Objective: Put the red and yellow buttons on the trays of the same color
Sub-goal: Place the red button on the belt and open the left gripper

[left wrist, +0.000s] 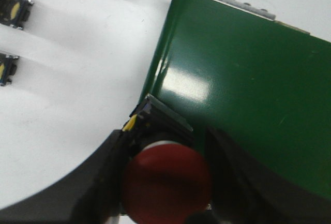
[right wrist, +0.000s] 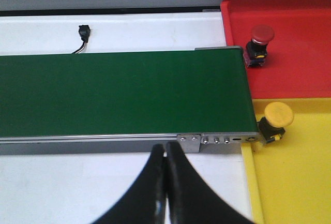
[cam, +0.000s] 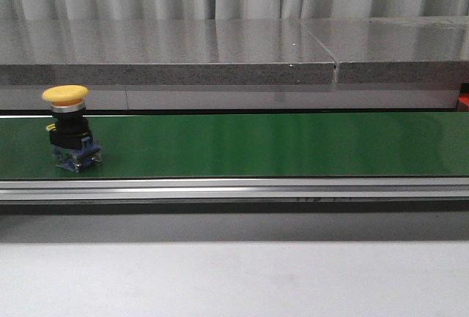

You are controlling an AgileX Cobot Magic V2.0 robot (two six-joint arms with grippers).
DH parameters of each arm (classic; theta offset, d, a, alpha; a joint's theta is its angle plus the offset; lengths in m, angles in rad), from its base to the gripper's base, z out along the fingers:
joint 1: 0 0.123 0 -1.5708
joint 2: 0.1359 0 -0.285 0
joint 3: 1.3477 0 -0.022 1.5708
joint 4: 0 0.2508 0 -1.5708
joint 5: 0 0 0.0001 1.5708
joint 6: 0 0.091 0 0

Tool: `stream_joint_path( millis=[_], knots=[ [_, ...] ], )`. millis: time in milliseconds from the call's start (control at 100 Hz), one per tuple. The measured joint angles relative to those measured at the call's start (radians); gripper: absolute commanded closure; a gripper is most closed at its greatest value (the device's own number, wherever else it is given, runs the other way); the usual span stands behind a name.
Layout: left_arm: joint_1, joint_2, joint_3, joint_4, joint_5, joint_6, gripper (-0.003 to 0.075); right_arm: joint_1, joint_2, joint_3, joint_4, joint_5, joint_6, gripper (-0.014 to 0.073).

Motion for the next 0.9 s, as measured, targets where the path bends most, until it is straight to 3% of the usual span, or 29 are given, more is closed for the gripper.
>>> stream_joint_path(
  millis=[630, 730, 900],
  knots=[
    [-0.019, 0.030, 0.000, -0.012, -0.013, 0.001, 0.0576, 0.000, 0.000, 0.000, 0.000, 0.000, 0.000, 0.0660],
    [-0.019, 0.049, 0.000, -0.026, -0.009, 0.016, 0.0498, 0.000, 0.000, 0.000, 0.000, 0.000, 0.000, 0.0660],
    [-0.019, 0.057, -0.026, -0.060, -0.003, 0.044, 0.0223, 0.000, 0.000, 0.000, 0.000, 0.000, 0.000, 0.0660]
  ],
)
